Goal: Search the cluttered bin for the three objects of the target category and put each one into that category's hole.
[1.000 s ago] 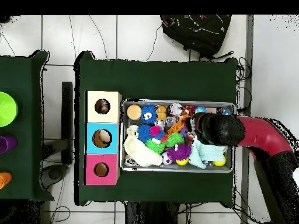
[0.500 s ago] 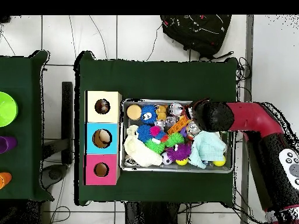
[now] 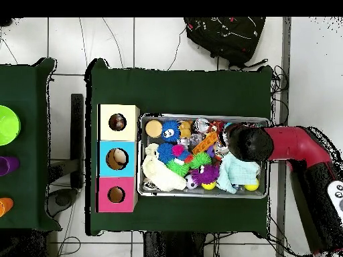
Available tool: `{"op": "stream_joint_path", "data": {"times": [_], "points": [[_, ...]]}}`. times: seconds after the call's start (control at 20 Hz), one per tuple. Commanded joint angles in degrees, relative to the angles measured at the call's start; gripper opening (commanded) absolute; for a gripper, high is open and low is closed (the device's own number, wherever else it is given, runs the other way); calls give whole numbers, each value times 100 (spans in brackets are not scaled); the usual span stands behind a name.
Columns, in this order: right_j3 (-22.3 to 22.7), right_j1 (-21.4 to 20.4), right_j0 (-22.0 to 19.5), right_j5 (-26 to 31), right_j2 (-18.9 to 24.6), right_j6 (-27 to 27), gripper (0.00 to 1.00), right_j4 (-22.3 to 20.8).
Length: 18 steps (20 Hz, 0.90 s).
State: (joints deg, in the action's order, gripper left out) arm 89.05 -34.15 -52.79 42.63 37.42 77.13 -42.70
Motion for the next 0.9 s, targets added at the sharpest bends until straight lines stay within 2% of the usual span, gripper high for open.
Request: {"op": "stream_joint_path", "data": {"times": [0.05,0.2,0.4,0.65,0.75,0.9], "points": [[770,-285,-701,-4,-65,-1435,100,-280],[750,-86,-915,-66,-25,-1380,100,-293],[401,892,-1145,-535,82,-1346,100,-478],[147,1607,-1045,-907,101,-1061,100,-594],[185,1627,-971,-923,89,-855,100,-547],[269,1316,-787,-838,146,-600,100,-420]]}}
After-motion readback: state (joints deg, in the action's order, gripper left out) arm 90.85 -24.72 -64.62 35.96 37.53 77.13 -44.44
